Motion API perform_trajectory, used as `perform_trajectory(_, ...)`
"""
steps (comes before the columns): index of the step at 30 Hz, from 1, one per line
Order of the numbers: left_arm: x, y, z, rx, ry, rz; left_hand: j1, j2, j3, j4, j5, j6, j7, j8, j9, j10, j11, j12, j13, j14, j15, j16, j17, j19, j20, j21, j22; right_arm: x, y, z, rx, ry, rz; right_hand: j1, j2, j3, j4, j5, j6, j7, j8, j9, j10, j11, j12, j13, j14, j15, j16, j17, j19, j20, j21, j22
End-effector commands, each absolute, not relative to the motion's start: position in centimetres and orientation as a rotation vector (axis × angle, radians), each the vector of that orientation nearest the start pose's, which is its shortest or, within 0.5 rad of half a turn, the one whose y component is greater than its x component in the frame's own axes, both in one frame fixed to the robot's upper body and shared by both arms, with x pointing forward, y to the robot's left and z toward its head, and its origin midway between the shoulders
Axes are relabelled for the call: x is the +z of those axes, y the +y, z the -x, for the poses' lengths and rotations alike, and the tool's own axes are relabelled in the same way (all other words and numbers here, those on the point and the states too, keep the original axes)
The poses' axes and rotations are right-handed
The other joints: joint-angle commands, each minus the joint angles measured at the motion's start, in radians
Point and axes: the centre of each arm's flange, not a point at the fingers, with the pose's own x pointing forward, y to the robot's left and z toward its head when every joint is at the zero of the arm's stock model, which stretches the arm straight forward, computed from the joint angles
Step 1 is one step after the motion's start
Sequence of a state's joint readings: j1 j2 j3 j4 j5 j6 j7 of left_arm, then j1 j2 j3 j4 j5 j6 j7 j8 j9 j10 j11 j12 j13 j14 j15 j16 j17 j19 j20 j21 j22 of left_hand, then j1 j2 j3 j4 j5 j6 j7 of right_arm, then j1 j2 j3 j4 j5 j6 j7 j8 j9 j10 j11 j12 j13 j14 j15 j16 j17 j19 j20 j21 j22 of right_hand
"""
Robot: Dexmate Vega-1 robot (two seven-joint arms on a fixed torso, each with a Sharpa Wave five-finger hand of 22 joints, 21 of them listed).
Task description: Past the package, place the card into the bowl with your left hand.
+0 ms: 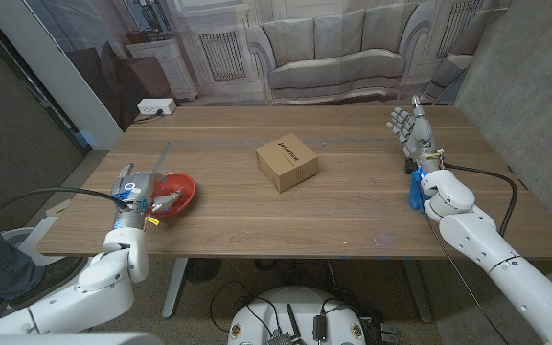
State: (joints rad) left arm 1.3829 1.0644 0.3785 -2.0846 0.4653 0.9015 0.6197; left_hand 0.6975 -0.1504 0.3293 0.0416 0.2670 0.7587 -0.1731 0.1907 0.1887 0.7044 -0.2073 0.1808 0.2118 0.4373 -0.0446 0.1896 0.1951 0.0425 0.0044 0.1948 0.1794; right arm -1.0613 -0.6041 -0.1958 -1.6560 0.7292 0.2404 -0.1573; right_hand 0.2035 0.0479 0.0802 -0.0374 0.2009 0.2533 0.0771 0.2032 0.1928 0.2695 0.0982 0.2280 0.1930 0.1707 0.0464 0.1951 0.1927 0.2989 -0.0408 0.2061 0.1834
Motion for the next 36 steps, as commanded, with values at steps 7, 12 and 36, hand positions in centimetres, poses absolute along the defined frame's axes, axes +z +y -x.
perform_trajectory(7, -9.8, 37.7, -47.9, 0.730, -0.284, -1.473, -0.020, -0.003, -0.025, 0.004, 0.026, -0.107, 0.001, -0.012, 0.008, -0.083, 0.005, -0.002, 0.009, -0.038, -0.092, -0.002, 0.001, -0.012, 0.021, 0.000, 0.003, -0.5, -33.3, -57.8, 0.075, -0.681, -0.155, 0.003, 0.012, -0.001, 0.006, 0.003, 0.008, 0.000, 0.000, 0.003, 0.006, 0.003, 0.001, 0.002, 0.007, -0.005, 0.000, 0.003, 0.010, -0.003, 0.000, 0.005)
perform_trajectory(12, -9.8, 37.6, -48.0, 0.729, -0.286, -1.478, -0.030, -0.004, -0.034, 0.007, 0.032, -0.137, -0.001, -0.011, 0.008, -0.108, 0.009, -0.001, 0.009, -0.054, -0.085, -0.003, 0.001, -0.018, 0.023, 0.000, 0.003, -0.4, -33.4, -57.9, 0.073, -0.678, -0.157, 0.003, 0.012, -0.001, 0.006, 0.003, 0.008, 0.000, 0.000, 0.003, 0.006, 0.002, 0.001, 0.002, 0.007, -0.004, 0.000, 0.003, 0.009, -0.003, 0.000, 0.005)
perform_trajectory(36, -7.6, 37.6, -46.7, 0.732, -0.327, -1.482, -0.030, 0.007, -0.036, 0.009, 0.041, -0.139, -0.007, 0.001, 0.009, -0.124, 0.012, 0.006, 0.009, -0.059, -0.089, 0.001, 0.001, -0.019, 0.030, 0.002, 0.003, 0.5, -32.8, -58.0, 0.066, -0.684, -0.152, 0.003, 0.012, -0.003, 0.005, 0.002, 0.007, -0.001, -0.001, 0.003, 0.007, 0.004, 0.001, 0.002, 0.006, -0.004, -0.002, 0.003, 0.009, -0.003, 0.000, 0.005)
